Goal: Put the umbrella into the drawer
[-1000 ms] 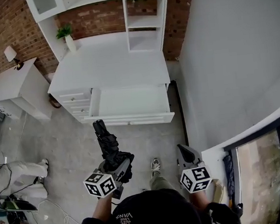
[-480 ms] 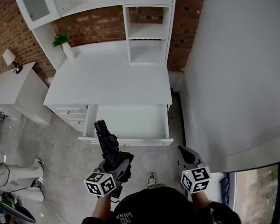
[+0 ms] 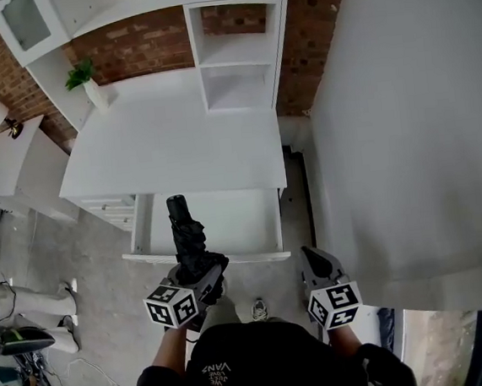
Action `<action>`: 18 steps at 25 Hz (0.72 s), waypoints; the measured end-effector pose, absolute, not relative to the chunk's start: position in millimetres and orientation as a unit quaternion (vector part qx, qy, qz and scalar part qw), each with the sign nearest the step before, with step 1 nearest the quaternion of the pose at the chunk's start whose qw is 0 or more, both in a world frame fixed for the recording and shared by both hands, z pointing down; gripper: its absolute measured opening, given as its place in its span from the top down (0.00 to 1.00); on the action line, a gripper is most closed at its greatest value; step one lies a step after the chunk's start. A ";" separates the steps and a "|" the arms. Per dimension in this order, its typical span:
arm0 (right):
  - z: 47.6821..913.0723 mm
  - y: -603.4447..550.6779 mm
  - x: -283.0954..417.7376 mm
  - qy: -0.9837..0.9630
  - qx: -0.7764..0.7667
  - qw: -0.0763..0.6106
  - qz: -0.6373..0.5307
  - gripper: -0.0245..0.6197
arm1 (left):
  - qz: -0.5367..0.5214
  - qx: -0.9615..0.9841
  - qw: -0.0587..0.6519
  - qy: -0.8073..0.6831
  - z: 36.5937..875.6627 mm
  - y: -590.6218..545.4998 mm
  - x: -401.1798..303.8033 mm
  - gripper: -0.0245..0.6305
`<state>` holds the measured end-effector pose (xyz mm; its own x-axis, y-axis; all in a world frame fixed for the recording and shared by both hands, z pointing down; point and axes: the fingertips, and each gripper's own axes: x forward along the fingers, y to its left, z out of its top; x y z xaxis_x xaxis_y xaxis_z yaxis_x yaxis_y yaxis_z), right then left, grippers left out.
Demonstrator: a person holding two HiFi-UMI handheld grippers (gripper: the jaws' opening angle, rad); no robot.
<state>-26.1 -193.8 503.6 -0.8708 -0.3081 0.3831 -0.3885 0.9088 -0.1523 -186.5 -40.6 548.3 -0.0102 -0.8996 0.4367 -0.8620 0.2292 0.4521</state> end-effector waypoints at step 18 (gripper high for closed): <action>510.7 -221.6 -60.5 -0.904 0.361 0.167 0.156 0.96 | 0.162 0.763 0.343 -0.523 608.1 -157.9 -239.3 0.56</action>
<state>-60.5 -221.6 510.7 -0.6839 -0.6003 0.4146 -0.7043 0.6915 -0.1607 -239.3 -157.9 608.1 0.3996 -0.6877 0.6060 -0.9098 -0.2169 0.3538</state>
